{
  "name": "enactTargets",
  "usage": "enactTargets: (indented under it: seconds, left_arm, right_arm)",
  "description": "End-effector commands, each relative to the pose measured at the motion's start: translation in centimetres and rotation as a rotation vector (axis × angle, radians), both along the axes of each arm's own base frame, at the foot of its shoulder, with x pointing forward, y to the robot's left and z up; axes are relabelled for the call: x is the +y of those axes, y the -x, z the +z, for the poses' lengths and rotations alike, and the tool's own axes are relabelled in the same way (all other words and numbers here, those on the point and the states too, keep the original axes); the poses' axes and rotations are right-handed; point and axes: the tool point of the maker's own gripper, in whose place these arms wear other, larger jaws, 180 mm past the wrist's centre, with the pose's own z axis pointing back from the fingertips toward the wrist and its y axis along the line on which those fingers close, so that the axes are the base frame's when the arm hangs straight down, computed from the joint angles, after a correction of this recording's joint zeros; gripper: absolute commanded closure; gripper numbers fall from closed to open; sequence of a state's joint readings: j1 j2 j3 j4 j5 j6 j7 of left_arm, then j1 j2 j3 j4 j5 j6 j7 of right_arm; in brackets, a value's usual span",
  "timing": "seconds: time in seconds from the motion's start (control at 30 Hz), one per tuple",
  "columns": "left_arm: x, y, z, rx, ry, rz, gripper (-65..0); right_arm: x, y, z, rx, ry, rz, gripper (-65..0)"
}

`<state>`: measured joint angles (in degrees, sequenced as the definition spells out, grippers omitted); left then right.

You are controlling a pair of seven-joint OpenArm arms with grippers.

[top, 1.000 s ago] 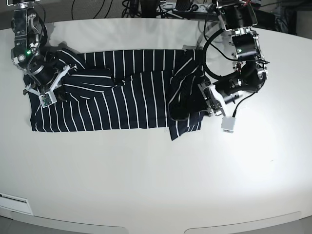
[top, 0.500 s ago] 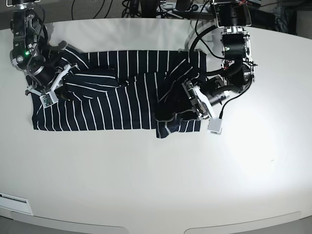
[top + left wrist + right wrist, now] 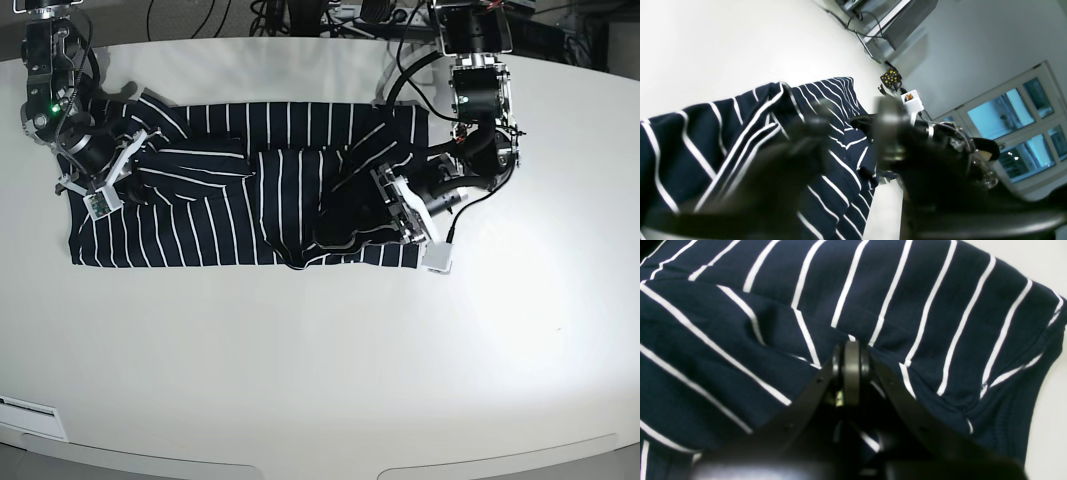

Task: Fold the T-shirt properly
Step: 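Fold the strip end with the left gripper over toward the middle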

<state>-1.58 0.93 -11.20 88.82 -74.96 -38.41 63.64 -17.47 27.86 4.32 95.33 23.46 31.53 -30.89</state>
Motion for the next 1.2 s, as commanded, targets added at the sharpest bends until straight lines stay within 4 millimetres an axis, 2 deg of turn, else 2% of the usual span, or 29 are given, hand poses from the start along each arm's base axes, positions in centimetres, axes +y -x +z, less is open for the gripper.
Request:
enactTargets:
  seconds: [0.0,0.1,0.23,0.33,0.43,0.5,0.57,0.87,1.0,1.17]
  left_arm:
    - [0.3,-0.6,1.7,-0.062,0.033,0.015,0.0]
    - [1.9,-1.3,1.9,-0.074,0.027,0.066,0.0]
    - [5.9,-2.5,1.3,-0.063,-0.015,0.197,0.0]
    - [9.4,-3.6,-1.0,0.037,-0.11,0.334,0.0]
    - [10.6,-3.4,-4.0,0.157,-0.214,0.38,0.0]
    - [10.0,-2.6,-5.4,0.204,-0.261,0.352,0.0]
    - [8.7,-1.9,-6.0,0.213,-0.284,0.292,0.0]
    - [2.4,1.6,-7.7,0.241,-0.388,-0.018,0.0]
    - [-0.7,2.8,-6.2,0.169,-0.316,-0.135,0.0]
    - [-4.4,4.7,-2.1,0.035,-0.112,-0.273,0.0]
  right_arm:
    - [-0.5,1.4,-1.2,0.074,0.048,0.022,0.0]
    - [-0.5,1.4,-1.1,0.073,0.047,0.022,0.0]
    - [-0.5,1.4,-1.2,0.074,0.048,0.022,0.0]
    - [-0.5,1.4,-1.2,0.074,0.048,0.022,0.0]
    - [-0.5,1.4,-1.1,0.073,0.047,0.022,0.0]
    - [-0.5,1.4,-1.1,0.073,0.047,0.022,0.0]
    - [-0.5,1.4,-1.1,0.073,0.047,0.022,0.0]
    - [-0.5,1.4,-1.2,0.076,0.049,0.022,0.0]
    - [-0.5,1.5,-1.2,0.076,0.049,0.022,0.0]
    - [-0.5,1.5,-1.2,0.076,0.049,0.022,0.0]
